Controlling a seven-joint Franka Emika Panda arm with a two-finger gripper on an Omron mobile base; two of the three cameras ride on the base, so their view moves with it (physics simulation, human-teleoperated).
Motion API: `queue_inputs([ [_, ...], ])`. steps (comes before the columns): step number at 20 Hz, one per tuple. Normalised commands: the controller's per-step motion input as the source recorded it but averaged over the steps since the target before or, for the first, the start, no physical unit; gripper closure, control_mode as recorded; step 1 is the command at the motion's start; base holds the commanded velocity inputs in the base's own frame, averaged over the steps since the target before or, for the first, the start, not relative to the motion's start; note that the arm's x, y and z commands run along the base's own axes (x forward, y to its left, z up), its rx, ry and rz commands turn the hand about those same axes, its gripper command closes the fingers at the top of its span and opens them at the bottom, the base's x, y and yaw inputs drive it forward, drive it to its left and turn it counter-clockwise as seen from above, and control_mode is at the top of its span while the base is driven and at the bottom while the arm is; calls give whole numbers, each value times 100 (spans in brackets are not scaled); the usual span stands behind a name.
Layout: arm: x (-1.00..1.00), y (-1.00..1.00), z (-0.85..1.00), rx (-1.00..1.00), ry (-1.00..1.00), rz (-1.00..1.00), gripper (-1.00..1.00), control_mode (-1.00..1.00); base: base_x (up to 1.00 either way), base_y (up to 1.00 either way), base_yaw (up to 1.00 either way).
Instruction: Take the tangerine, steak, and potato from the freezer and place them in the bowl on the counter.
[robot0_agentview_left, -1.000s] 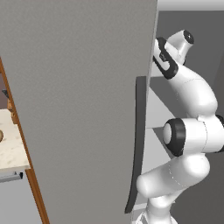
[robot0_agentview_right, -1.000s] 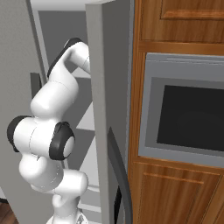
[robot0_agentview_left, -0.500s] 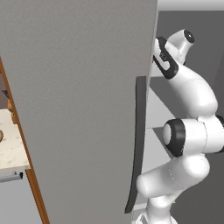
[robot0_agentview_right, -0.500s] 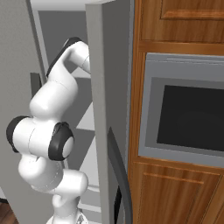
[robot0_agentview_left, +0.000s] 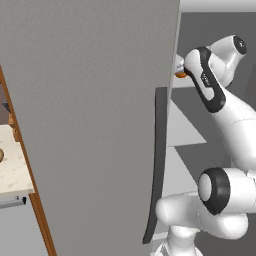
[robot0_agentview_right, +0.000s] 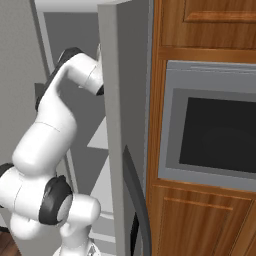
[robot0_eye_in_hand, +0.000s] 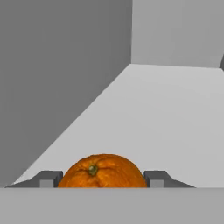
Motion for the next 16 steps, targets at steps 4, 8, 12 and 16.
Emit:
queue_inputs([
  [4, -100, -1, 43, -4, 0, -20, 100, -100, 0, 0, 0],
  [8, -100, 0, 30, -1, 0, -30, 100, -100, 0, 0, 0],
  [12, -100, 0, 4, -2, 0, -29, 100, -100, 0, 0, 0],
  [16, -100, 0, 5, 0, 0, -20, 100, -100, 0, 0, 0],
])
